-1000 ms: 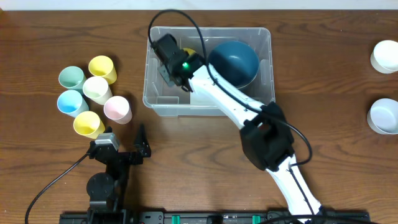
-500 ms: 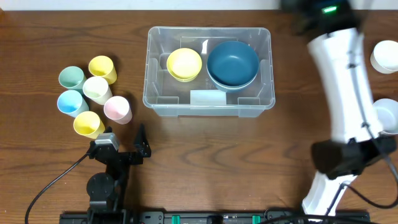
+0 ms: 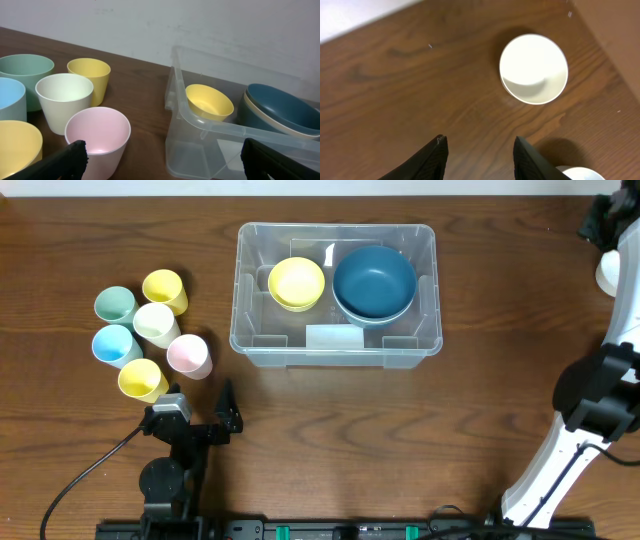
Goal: Pack container
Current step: 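Move the right gripper to the white bowls and grasp one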
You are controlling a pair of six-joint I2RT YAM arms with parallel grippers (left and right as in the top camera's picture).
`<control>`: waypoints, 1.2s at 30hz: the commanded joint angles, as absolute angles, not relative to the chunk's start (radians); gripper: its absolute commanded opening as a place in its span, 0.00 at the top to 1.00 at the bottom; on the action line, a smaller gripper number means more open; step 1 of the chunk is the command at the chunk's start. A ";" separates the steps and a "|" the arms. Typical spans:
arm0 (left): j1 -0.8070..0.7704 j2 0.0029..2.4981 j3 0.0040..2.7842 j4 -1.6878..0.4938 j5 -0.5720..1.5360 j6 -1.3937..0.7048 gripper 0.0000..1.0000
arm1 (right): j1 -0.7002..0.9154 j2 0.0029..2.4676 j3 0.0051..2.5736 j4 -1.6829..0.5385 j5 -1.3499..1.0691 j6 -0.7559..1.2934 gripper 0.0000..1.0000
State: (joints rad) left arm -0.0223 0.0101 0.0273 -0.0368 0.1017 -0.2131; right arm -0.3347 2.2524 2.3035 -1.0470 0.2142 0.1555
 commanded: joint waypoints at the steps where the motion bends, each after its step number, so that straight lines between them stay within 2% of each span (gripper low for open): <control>1: -0.024 0.004 0.004 -0.061 0.113 -0.212 0.02 | -0.352 2.317 2.302 -1.045 0.168 0.104 0.55; 6: -0.024 0.004 0.004 -0.061 0.113 -0.212 0.02 | -0.379 2.392 2.302 -1.038 0.168 0.031 0.54; 17: -0.024 0.004 0.004 -0.061 0.113 -0.212 0.02 | -0.478 2.432 2.302 -1.012 0.168 -0.107 0.44; 25: -0.024 0.004 0.004 -0.061 0.113 -0.212 0.02 | -0.543 2.456 2.302 -0.979 0.128 -0.114 0.46; 36: -0.024 0.004 0.004 -0.061 0.113 -0.212 0.02 | -0.535 2.546 2.302 -0.936 0.122 -0.181 0.46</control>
State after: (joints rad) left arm -0.0227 0.0101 0.0273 -0.0368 0.1017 -0.2131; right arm -0.5396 2.5103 2.3016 -0.9428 0.1303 -0.1390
